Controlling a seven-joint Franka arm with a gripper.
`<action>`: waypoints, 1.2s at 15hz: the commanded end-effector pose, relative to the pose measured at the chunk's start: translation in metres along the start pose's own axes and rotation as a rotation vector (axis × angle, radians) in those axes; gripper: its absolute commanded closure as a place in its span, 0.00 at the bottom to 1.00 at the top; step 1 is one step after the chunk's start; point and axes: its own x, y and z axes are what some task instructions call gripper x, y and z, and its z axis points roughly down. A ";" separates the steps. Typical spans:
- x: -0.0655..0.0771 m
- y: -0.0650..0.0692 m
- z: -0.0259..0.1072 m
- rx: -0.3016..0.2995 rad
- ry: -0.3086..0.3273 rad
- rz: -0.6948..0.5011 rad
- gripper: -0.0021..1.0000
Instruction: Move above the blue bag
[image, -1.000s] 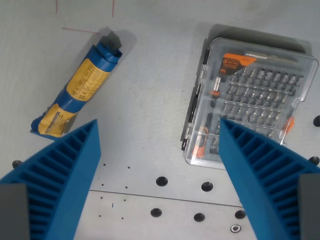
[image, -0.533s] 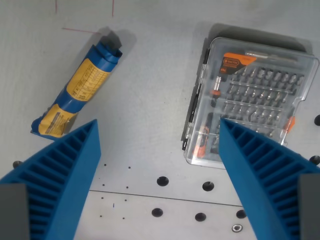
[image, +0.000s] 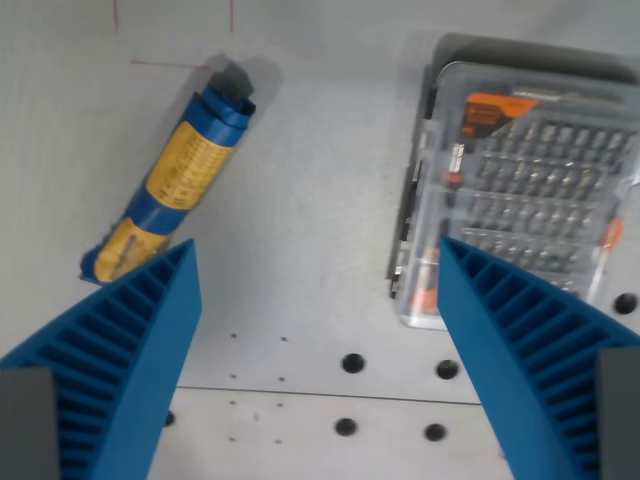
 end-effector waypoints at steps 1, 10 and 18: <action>-0.004 -0.009 0.012 -0.012 0.090 0.180 0.00; -0.010 -0.033 0.049 0.006 0.101 0.385 0.00; -0.016 -0.056 0.086 0.017 0.102 0.542 0.00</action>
